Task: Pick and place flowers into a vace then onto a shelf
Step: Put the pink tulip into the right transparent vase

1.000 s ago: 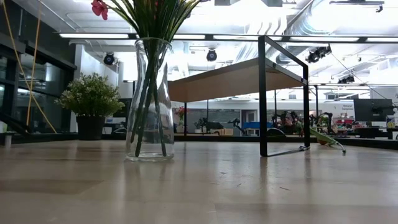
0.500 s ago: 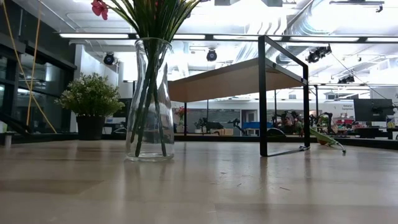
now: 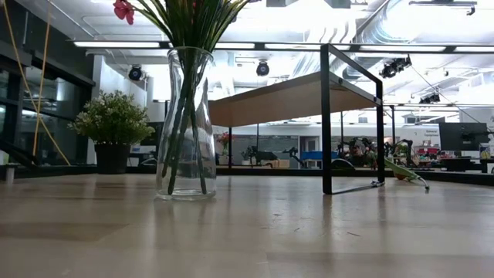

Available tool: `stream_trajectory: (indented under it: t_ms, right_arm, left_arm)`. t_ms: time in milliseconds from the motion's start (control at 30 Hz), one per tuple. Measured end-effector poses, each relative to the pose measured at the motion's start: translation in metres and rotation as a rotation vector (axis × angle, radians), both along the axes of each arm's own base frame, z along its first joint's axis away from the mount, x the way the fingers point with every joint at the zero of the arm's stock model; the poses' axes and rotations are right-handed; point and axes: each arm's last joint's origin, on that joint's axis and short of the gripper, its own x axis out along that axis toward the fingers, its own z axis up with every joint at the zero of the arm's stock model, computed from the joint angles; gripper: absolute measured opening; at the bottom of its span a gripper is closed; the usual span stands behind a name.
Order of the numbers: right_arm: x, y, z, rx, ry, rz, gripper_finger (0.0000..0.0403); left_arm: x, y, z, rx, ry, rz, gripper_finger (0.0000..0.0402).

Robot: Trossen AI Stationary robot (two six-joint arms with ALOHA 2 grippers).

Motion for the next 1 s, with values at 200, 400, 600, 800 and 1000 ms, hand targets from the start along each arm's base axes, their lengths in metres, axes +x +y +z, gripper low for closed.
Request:
stream_trajectory:
  t_ms: [200,400,600,800,1000]
  right_arm:
    - [0.002,-0.002,0.012,-0.071,-0.103,0.034,0.0003]
    - [0.005,-0.001,0.024,-0.14,-0.219,0.064,0.0003]
    - [0.009,0.001,0.032,-0.225,-0.309,0.099,0.0005]
    - [0.011,0.0,0.035,-0.398,-0.351,0.125,0.0004]
    - [0.011,-0.003,0.037,-0.617,-0.35,0.154,0.0003]
  left_arm:
    - [-0.006,0.013,0.025,0.105,-0.048,0.053,0.0211]
    - [-0.006,0.03,0.045,0.166,-0.07,0.127,0.0211]
    - [-0.004,0.058,0.068,0.211,-0.087,0.195,0.0211]
    - [-0.011,0.087,0.099,0.21,-0.123,0.214,0.0211]
    - [-0.033,0.107,0.131,0.181,-0.172,0.208,0.0211]
